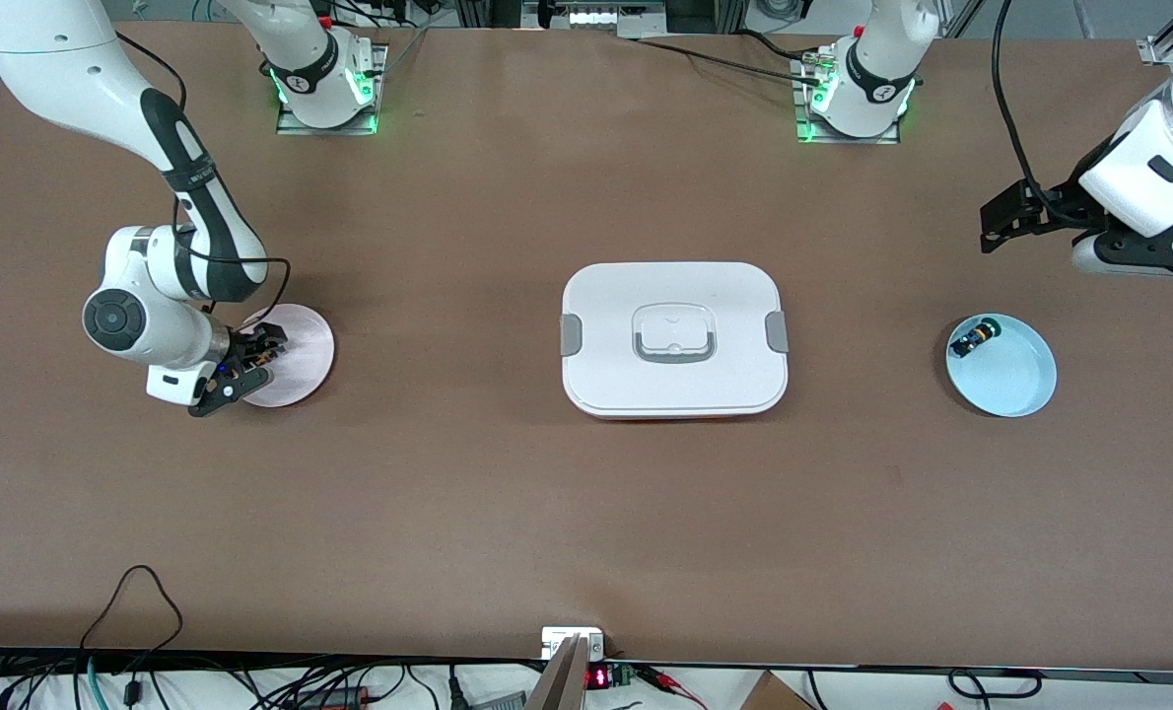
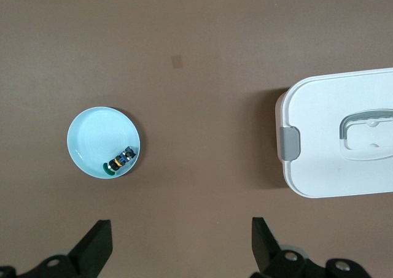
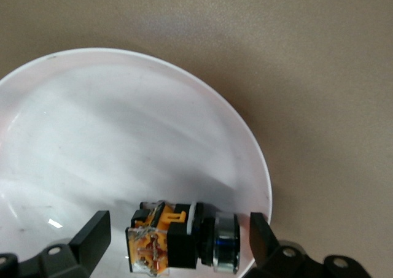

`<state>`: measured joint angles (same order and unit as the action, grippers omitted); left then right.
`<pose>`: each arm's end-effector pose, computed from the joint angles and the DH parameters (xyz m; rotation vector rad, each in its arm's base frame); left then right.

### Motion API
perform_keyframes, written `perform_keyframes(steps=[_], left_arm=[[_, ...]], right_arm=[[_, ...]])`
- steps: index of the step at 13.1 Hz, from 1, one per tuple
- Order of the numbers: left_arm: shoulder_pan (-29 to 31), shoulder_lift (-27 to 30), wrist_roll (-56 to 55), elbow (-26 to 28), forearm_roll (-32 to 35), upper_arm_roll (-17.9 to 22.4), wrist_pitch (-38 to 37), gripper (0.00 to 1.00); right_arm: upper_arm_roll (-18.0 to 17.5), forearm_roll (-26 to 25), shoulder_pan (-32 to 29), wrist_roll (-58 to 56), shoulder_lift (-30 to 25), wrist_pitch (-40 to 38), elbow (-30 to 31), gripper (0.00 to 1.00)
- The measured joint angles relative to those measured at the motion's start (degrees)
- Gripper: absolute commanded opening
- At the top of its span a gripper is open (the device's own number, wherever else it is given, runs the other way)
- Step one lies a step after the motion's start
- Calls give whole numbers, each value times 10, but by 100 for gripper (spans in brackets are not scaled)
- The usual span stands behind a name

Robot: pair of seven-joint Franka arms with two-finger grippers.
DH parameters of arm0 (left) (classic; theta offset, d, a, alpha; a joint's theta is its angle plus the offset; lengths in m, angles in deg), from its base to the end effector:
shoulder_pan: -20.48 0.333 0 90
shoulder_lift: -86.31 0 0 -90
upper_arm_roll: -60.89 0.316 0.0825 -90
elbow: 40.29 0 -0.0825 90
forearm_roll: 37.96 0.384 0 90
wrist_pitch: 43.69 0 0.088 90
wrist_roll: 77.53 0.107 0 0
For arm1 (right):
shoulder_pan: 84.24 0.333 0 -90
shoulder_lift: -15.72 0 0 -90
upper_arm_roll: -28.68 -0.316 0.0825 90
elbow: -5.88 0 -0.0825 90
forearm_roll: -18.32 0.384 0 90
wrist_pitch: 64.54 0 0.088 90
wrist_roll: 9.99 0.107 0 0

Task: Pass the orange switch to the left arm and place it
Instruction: 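Close the right gripper on the orange switch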

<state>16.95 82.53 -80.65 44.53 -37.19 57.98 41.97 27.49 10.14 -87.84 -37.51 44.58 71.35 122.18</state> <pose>0.5641 -0.0611 0.6234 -3.1250 0.0895 0.0785 0.5810 -0.0260 0.1822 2.9782 0.8356 -0.2733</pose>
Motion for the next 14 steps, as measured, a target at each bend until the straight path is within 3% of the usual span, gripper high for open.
perform_keyframes(steps=[5, 6, 8, 10, 12, 14], left_arm=[[0, -1, 0, 0, 0, 0, 5, 100], [1, -1, 0, 0, 0, 1, 8, 100], [4, -2, 0, 0, 0, 2, 10, 100], [6, -2, 0, 0, 0, 3, 10, 100], [6, -2, 0, 0, 0, 4, 10, 100], [6, -2, 0, 0, 0, 4, 10, 100]], right_arm=[[0, 0, 0, -6, 0, 0, 6, 96], [0, -1, 0, -7, 0, 0, 9, 86], [0, -2, 0, -24, 0, 0, 13, 51], [0, -3, 0, -73, 0, 0, 14, 24], [0, -2, -1, -119, -1, 0, 15, 14], [0, -2, -3, -136, -2, 0, 15, 13]])
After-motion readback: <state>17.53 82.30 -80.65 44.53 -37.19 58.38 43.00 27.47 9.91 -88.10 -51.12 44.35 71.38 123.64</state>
